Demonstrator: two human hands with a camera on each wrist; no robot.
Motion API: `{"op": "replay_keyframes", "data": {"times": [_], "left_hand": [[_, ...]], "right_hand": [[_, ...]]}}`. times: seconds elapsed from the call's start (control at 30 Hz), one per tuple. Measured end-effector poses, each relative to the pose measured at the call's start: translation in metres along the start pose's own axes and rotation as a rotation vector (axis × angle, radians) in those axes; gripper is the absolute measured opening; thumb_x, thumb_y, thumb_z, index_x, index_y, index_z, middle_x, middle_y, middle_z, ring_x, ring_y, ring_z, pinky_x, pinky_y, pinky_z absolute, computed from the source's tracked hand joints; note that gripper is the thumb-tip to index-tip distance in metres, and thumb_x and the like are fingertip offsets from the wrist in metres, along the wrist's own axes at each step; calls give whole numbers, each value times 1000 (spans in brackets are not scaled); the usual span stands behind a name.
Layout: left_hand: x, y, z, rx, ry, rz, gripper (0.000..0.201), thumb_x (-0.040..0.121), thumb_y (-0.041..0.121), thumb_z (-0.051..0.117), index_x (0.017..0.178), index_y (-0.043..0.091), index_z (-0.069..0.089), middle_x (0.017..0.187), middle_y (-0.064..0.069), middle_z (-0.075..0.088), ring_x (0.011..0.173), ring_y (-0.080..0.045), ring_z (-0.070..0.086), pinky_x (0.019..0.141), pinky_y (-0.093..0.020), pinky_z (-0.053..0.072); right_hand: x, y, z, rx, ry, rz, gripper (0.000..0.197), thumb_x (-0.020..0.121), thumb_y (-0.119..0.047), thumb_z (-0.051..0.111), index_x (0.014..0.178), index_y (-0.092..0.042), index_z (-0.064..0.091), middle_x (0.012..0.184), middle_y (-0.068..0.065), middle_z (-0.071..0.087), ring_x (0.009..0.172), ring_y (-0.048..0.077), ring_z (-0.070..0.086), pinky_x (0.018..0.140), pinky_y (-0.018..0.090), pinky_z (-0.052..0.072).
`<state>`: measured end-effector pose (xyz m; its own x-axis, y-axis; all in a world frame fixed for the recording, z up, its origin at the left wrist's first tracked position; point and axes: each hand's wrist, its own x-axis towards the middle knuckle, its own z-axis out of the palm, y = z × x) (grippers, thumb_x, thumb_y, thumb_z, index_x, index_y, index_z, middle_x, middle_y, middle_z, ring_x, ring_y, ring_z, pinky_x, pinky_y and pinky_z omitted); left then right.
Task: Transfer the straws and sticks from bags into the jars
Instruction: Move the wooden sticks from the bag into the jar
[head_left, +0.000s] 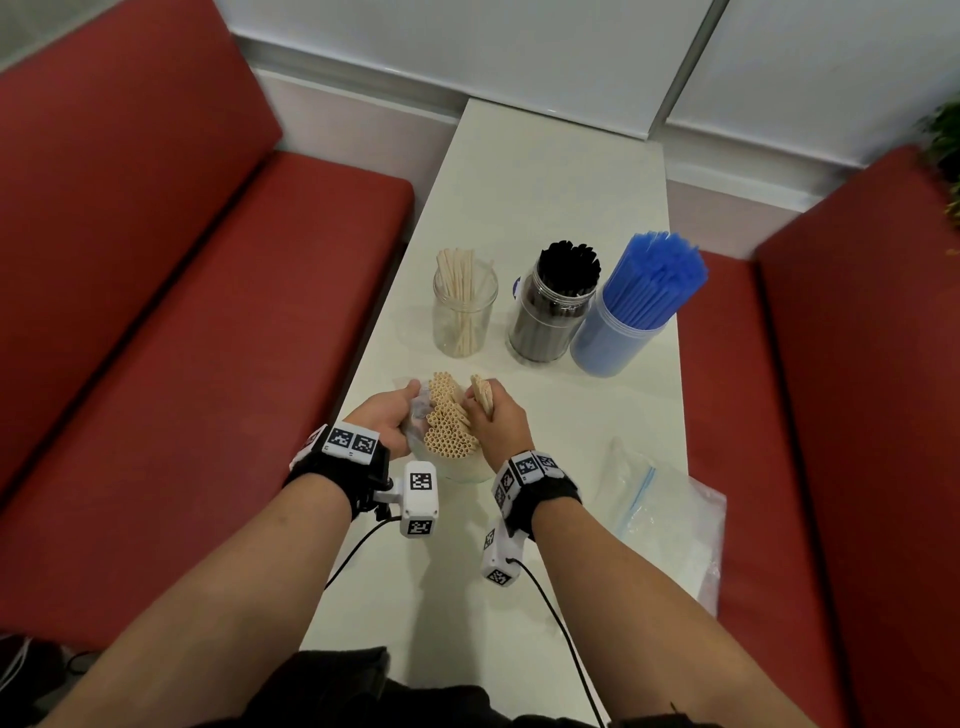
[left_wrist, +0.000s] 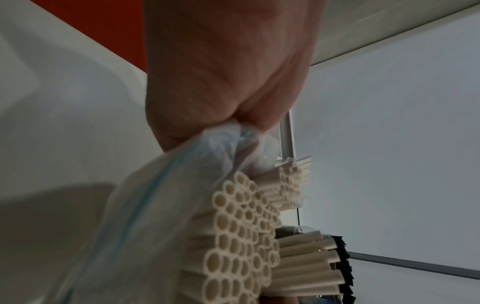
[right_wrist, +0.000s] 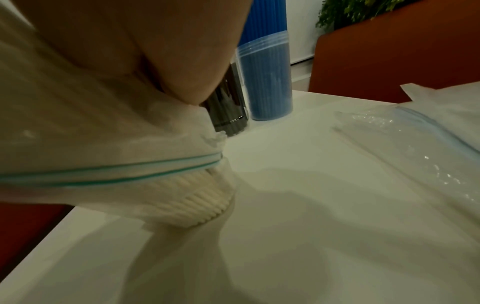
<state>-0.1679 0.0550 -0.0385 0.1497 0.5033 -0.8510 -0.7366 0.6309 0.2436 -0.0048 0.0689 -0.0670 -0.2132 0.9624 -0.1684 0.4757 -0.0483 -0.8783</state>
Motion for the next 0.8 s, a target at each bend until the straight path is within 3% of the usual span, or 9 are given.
{"op": "replay_keyframes", "data": {"times": [0.17,0.27,0.33,0.43,0.5,0.57,0.63,0.73,0.8], "left_hand": [[0,5,0,-53,-31,-17,47,106,35,48,141,4,55,140,-20,58,128,-33,57,106,-49,42],[1,11,1,-30,-34,-11,45,105,36,48,137,6,57,138,-18,60,118,-33,61,108,-49,42],[2,13,1,-5,-33,-11,42,105,38,50,130,7,60,136,-16,62,125,-30,58,112,-48,40],[7,15,-2,-6,-32,-7,35,104,38,52,109,5,64,120,-14,66,110,-29,63,111,-46,41],[8,17,-3,-36,-13,4,33,104,36,53,102,5,63,98,-15,72,87,-27,70,97,-44,50],[8,18,-3,-48,5,15,34,104,35,52,94,5,63,75,-15,72,61,-25,70,72,-42,54],[8,20,-3,-48,17,5,35,104,36,52,89,6,63,65,-12,69,53,-21,63,51,-31,55],[10,25,-4,-35,35,-20,37,103,38,53,83,8,61,55,-7,62,42,-12,49,34,-19,43],[11,30,-5,-16,18,-40,40,103,39,51,79,8,59,49,-5,58,32,-11,45,28,-17,36]], "right_hand": [[11,-11,-7,82,22,38,20,100,-30,58,93,-11,56,80,2,63,72,11,56,70,28,43],[22,-43,-21,125,29,-56,21,97,-41,60,86,-23,58,67,-6,62,63,3,59,64,15,44],[29,-66,-30,199,53,-105,24,94,-46,63,83,-26,58,62,-7,62,58,3,59,62,13,46],[37,-80,-35,295,106,-135,26,95,-42,65,82,-20,58,59,-7,58,55,8,55,59,18,48],[38,-76,-32,342,100,-94,20,96,-31,67,87,-15,59,63,-1,58,57,11,55,62,24,50],[36,-71,-28,366,62,-52,15,97,-23,66,92,-10,60,67,3,59,60,14,56,65,28,50],[39,-73,-30,325,45,-46,15,98,-25,64,92,-12,59,66,3,56,60,15,53,66,30,49],[57,-104,-47,257,78,-81,21,95,-39,66,86,-22,60,61,-6,57,53,9,53,60,26,52],[77,-138,-62,273,130,-154,33,91,-45,69,77,-17,60,59,-4,59,52,10,54,58,29,52]]}}
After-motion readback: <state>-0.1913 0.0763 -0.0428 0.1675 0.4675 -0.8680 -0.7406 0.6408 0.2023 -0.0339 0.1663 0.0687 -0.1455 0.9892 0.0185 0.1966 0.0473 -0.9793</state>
